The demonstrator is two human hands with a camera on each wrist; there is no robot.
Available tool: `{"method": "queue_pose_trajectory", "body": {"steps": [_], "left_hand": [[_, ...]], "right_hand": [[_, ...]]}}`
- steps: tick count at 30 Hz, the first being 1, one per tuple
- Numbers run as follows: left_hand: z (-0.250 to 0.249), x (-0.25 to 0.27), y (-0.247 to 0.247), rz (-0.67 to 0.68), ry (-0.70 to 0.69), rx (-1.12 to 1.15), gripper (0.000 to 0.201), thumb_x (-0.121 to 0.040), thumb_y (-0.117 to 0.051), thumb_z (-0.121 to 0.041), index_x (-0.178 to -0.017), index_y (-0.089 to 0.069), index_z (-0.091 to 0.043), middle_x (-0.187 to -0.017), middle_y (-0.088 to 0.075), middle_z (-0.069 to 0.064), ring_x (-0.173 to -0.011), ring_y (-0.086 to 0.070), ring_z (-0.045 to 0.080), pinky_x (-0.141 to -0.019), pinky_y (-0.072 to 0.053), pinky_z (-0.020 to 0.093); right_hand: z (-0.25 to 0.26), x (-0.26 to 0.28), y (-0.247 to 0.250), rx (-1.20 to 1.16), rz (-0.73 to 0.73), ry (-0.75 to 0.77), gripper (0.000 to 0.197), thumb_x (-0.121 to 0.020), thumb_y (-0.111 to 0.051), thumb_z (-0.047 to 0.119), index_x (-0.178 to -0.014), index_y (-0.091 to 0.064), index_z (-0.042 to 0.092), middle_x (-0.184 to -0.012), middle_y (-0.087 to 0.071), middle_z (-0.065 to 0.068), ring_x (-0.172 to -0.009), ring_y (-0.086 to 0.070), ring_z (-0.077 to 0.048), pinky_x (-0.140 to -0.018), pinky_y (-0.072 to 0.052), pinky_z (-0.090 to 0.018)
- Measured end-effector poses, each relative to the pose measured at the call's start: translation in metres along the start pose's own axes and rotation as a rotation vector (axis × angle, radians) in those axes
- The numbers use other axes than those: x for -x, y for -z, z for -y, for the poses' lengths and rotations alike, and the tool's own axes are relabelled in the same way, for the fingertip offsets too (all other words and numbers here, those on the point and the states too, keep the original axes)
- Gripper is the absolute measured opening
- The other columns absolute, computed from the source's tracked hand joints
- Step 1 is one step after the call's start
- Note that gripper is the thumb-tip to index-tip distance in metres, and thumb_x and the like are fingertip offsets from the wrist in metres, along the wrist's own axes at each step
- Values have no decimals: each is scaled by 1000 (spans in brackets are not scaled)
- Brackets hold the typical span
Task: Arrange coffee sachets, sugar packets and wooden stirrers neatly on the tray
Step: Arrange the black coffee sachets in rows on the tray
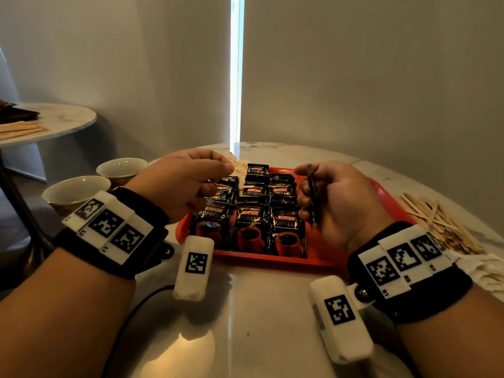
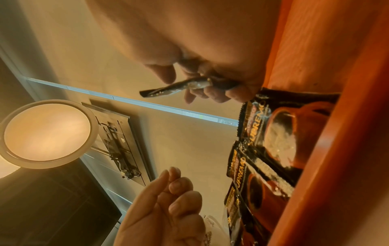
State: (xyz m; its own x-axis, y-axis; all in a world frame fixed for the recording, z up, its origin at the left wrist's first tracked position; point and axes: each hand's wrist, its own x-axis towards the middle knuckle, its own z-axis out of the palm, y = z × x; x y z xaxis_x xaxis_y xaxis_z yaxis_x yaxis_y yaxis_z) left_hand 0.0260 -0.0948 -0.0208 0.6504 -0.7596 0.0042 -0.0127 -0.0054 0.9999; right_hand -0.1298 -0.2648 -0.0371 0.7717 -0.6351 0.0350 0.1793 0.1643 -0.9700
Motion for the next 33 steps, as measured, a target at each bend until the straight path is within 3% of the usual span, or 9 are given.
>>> {"method": "queue_pose_trajectory", "body": {"steps": [4,8,17,20,23,25,28,30,33], "left_hand": [[0,4,-14,53,-23,34,3,-88,-65,-12,-85,-63,-13,-67,-50,-1,-47,-38,8,-36,-25,16],[0,6,-21,54,6,41,10,-98,-57,-13,-89,-60,-12,-67,-48,1,-48,-36,10,-39,-22,17],[-2,11,-26,144,212,-49,54,-97,-43,-58,-86,-66,-10,-62,-56,2,-44,-43,11,-38,-24,18],[-2,12,-28,130,170,-6,42,-94,-52,-50,-89,-66,-11,-65,-60,3,-46,-47,11,-37,-30,17],[-2,11,-29,78,93,38,20,-97,-57,-27,-91,-60,-8,-68,-55,6,-48,-49,11,-39,-35,18],[0,10,-28,58,55,32,16,-98,-56,-19,-91,-60,-6,-70,-51,8,-49,-47,12,-39,-35,19],[1,11,-27,46,2,1,13,-96,-59,-15,-91,-66,-5,-75,-55,14,-57,-46,19,-40,-36,20],[1,11,-26,73,-16,-42,18,-87,-67,-20,-95,-70,-4,-83,-62,17,-67,-49,27,-47,-38,24],[3,11,-26,121,-2,-113,37,-68,-75,-31,-97,-76,-8,-89,-61,16,-66,-49,22,-49,-39,24]], "right_hand": [[4,3,-7,-118,24,27,19,-97,-42,3,-92,-60,8,-67,-59,-4,-49,-57,-10,-44,-44,-23],[3,2,-9,-153,61,97,16,-97,-51,0,-111,-58,5,-86,-71,-11,-67,-70,-19,-56,-57,-33],[0,6,-13,-112,180,316,19,-73,-68,-1,-76,-69,18,-86,-73,-6,-86,-71,-23,-68,-57,-29],[-3,12,-17,-40,274,324,37,-73,-62,-19,-63,-70,15,-89,-75,-14,-96,-72,-32,-89,-58,-43],[-4,15,-17,12,341,328,39,-77,-55,-27,-60,-65,6,-90,-76,-11,-93,-74,-21,-83,-61,-35],[-2,16,-16,40,329,342,28,-72,-62,-15,-63,-70,11,-97,-75,-9,-96,-73,-19,-86,-60,-36],[-3,10,-13,1,216,311,23,-73,-68,7,-94,-75,13,-110,-71,-13,-102,-70,-31,-93,-56,-52],[-3,8,-11,11,129,280,34,-76,-78,17,-109,-71,15,-114,-71,-15,-102,-71,-32,-87,-56,-50],[-4,8,-12,0,90,215,23,-83,-75,13,-104,-70,7,-99,-75,-18,-85,-72,-30,-74,-57,-45]]}}
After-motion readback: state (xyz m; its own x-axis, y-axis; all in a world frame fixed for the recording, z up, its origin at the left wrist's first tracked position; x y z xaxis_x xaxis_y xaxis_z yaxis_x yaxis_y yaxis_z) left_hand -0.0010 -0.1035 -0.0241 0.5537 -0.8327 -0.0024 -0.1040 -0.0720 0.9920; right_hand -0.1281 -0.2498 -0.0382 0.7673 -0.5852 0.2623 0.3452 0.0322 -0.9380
